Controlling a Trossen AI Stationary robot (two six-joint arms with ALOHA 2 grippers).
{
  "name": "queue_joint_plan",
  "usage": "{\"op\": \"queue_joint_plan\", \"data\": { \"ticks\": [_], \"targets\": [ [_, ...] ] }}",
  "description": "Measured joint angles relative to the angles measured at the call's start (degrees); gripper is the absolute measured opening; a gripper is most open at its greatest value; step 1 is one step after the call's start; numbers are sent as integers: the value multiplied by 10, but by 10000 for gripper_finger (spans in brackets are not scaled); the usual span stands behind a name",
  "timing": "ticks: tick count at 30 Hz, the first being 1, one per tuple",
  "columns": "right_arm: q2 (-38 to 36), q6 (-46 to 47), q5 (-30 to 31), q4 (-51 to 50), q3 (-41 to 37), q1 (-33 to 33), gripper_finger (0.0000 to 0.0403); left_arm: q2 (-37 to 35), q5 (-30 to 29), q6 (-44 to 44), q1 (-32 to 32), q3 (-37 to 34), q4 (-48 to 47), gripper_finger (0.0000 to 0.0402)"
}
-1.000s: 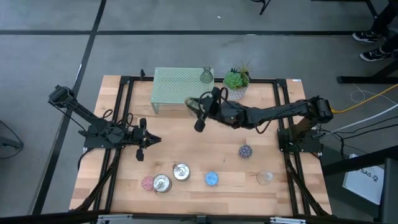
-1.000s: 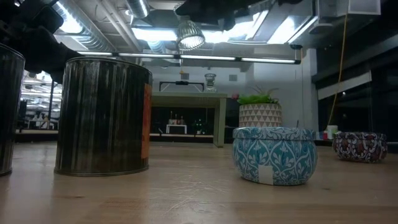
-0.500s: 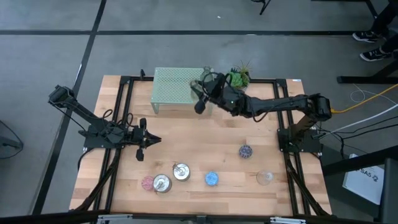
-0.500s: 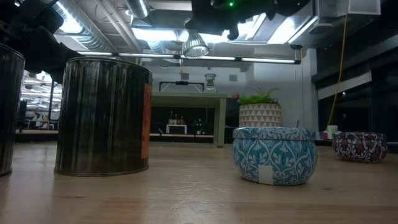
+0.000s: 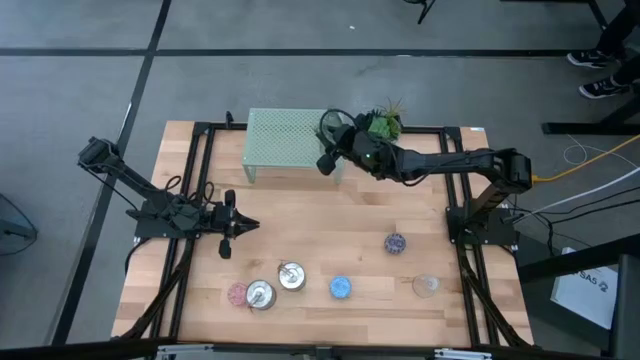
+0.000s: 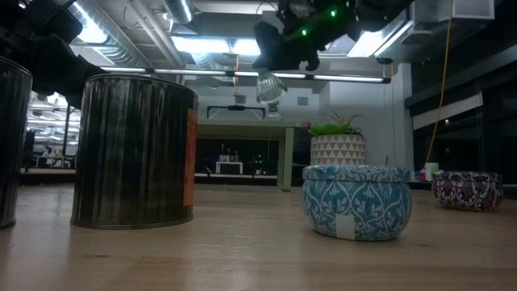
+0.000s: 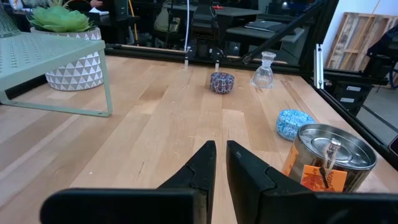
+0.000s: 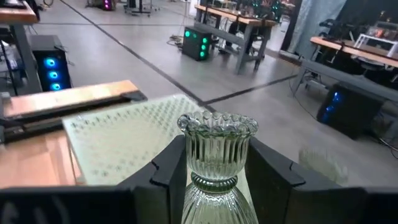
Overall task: Pick & Place candle stick holders
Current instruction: Put the green glass candle holder on the shelf
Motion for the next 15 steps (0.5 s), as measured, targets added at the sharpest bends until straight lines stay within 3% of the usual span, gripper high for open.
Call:
{"op": "queue_joint_plan", "data": {
  "ticks": [11,15],
  "targets": [
    [0,2,13,220,-126,-25,135,0,0,0,0,0,0,31],
    [0,11,12,217,-147,-36,135,0,0,0,0,0,0,31]
  ]
}}
